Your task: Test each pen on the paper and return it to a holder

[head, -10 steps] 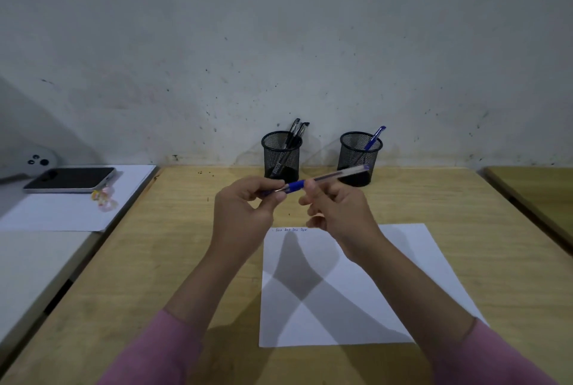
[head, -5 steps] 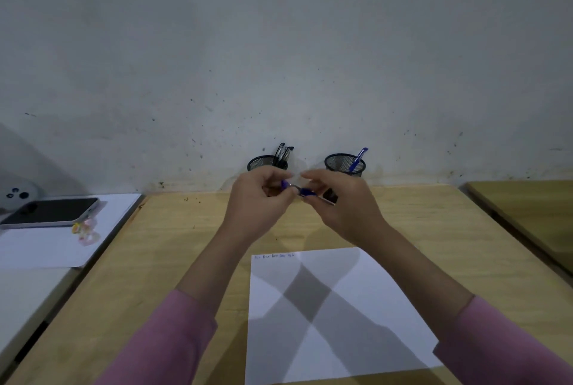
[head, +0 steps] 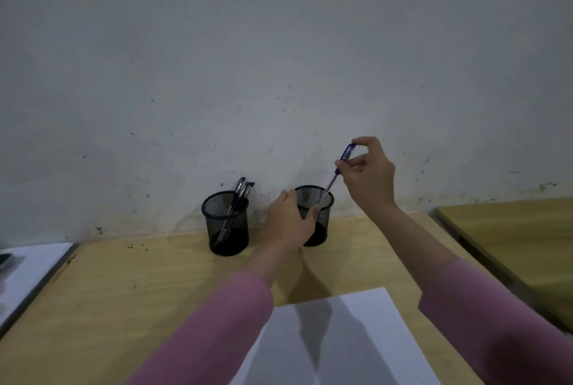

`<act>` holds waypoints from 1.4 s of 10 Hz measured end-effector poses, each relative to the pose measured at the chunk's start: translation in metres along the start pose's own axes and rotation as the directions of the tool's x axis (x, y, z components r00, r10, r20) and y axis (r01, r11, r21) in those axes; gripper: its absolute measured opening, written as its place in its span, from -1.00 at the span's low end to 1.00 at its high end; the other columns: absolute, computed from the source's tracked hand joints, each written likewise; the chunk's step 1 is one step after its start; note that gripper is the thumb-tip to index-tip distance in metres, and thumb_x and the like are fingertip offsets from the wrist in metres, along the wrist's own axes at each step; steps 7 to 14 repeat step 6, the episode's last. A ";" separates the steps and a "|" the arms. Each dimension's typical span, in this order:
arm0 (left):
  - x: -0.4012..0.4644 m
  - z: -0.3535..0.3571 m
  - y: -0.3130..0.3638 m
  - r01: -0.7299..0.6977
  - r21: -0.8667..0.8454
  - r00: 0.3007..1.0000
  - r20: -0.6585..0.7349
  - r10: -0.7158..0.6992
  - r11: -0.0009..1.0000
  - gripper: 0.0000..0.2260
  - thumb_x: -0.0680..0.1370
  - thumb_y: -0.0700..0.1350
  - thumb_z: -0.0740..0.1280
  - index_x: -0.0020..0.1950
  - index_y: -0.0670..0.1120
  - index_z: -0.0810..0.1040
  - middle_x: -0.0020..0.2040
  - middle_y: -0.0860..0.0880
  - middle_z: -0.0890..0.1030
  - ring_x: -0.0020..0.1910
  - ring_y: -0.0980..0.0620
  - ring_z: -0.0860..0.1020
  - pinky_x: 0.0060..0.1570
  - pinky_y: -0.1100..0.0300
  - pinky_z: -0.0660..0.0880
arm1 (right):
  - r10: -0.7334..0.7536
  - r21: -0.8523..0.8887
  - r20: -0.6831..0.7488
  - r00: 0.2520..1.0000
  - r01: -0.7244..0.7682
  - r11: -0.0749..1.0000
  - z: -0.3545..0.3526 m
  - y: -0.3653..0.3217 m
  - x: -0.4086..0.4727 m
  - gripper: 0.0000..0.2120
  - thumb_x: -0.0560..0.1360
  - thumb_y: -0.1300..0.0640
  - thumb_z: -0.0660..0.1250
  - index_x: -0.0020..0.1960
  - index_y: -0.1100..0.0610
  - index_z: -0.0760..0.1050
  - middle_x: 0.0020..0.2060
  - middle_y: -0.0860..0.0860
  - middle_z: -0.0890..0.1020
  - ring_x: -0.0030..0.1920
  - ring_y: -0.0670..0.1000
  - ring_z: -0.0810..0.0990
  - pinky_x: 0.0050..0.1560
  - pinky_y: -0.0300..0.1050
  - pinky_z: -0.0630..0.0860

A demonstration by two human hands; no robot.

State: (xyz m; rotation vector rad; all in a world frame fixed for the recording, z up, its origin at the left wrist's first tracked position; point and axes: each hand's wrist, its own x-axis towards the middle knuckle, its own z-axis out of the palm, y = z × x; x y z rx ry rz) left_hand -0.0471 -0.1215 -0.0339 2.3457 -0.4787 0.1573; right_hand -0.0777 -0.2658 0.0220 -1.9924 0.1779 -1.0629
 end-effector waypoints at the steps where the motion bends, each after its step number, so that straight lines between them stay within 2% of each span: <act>1: 0.006 0.012 -0.003 -0.005 0.008 1.000 -0.020 0.005 1.000 -0.42 0.55 0.16 0.17 0.40 -0.24 0.27 0.42 -0.19 0.33 0.38 -0.19 0.32 0.26 0.05 0.35 | 0.050 -0.077 0.012 0.999 -0.049 0.996 0.014 0.020 -0.004 -0.73 0.40 0.20 0.46 0.06 0.17 0.48 -0.44 -0.01 0.58 -0.37 -0.12 0.56 -0.24 -0.31 0.49; 2: 0.007 0.017 -0.007 -0.045 0.030 0.996 -0.073 0.048 0.999 -0.46 0.56 0.12 0.18 0.37 -0.25 0.30 0.35 -0.18 0.40 0.29 -0.21 0.41 0.12 0.07 0.42 | 0.102 -0.135 0.044 0.994 -0.096 0.986 0.024 0.035 -0.013 -0.73 0.41 0.19 0.45 0.08 0.21 0.51 -0.48 -0.10 0.52 -0.38 -0.13 0.51 -0.28 -0.35 0.39; 4: 0.009 0.020 -0.012 -0.044 0.043 0.997 -0.068 0.047 0.998 -0.41 0.55 0.13 0.18 0.43 -0.24 0.25 0.46 -0.20 0.29 0.38 -0.19 0.33 0.27 0.04 0.39 | 0.156 -0.170 0.080 0.985 -0.141 0.975 0.030 0.045 -0.026 -0.72 0.44 0.14 0.42 0.13 0.18 0.52 -0.38 -0.01 0.61 -0.32 -0.05 0.55 -0.34 -0.38 0.31; 5: 0.008 0.020 -0.010 -0.032 0.022 0.997 -0.072 0.034 0.999 -0.40 0.56 0.13 0.17 0.48 -0.19 0.15 0.49 -0.19 0.22 0.43 -0.21 0.26 0.33 0.01 0.32 | 0.170 -0.193 0.089 0.981 -0.151 0.970 0.030 0.041 -0.025 -0.68 0.47 0.11 0.39 0.18 0.19 0.51 -0.27 0.07 0.68 -0.25 -0.03 0.55 -0.31 -0.33 0.31; 6: 0.005 0.017 -0.006 0.003 -0.033 0.999 -0.042 -0.005 0.999 -0.37 0.57 0.12 0.16 0.51 -0.15 0.03 0.50 -0.19 0.19 0.44 -0.22 0.22 0.36 -0.02 0.28 | 0.228 -0.189 0.065 0.972 -0.212 0.959 0.029 0.038 -0.026 -0.52 0.47 0.05 0.38 0.32 0.22 0.42 -0.12 0.11 0.69 -0.06 0.07 0.63 -0.13 -0.17 0.42; 14: 0.005 0.017 -0.006 0.003 -0.033 0.999 -0.042 -0.005 0.999 -0.37 0.57 0.12 0.16 0.51 -0.15 0.03 0.50 -0.19 0.19 0.44 -0.22 0.22 0.36 -0.02 0.28 | 0.228 -0.189 0.065 0.972 -0.212 0.959 0.029 0.038 -0.026 -0.52 0.47 0.05 0.38 0.32 0.22 0.42 -0.12 0.11 0.69 -0.06 0.07 0.63 -0.13 -0.17 0.42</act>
